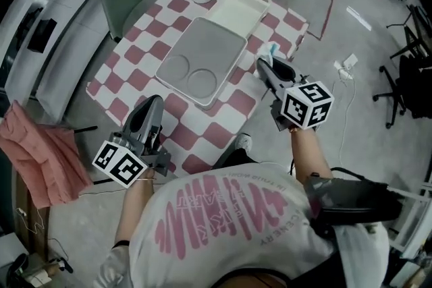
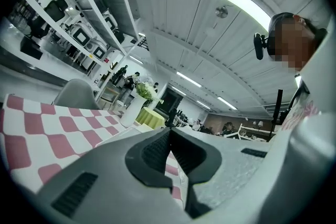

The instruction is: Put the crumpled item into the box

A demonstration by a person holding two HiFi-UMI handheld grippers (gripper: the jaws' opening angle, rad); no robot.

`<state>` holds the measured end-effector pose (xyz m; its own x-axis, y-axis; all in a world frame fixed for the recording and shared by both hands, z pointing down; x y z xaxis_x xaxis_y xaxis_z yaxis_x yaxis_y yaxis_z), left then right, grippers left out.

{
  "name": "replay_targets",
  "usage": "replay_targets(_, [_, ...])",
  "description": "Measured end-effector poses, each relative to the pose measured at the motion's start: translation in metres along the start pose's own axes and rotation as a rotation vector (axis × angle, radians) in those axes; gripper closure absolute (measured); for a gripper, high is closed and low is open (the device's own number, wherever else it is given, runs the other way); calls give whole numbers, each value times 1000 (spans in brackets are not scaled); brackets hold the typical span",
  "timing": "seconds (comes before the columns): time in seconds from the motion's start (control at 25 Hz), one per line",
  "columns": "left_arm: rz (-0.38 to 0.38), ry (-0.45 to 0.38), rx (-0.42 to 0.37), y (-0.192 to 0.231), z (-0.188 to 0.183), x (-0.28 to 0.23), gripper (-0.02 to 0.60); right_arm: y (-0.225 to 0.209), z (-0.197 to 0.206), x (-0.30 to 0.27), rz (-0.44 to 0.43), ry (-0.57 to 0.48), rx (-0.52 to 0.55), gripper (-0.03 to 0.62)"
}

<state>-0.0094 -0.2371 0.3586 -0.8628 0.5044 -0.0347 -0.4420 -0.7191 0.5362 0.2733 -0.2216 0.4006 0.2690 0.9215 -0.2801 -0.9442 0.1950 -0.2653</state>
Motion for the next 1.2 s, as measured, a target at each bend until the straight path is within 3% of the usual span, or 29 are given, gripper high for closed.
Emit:
replay_targets(0.24, [-121, -16, 25, 6, 1, -12, 574, -32, -13, -33, -57, 31, 13, 522])
replay_targets(0.6, [-240, -132, 50, 26, -20, -18, 574, -64, -26, -82, -124, 68, 19, 520])
replay_targets(0.92, [-277, -159, 17, 26, -22, -24, 574, -94, -31, -123, -149, 155, 124, 519])
replay_targets(1.2, [-384, -206, 31, 31, -18, 2, 574, -107, -29, -151, -152, 230, 260, 517])
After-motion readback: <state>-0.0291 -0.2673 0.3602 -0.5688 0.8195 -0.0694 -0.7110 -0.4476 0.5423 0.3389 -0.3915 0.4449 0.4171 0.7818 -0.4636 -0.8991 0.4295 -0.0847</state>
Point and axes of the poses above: the fingertips, and each gripper's own axes: x backward along the fingers, y to its left, z out of its underside, the point moved 2 cm from there along x, backward along the fingers
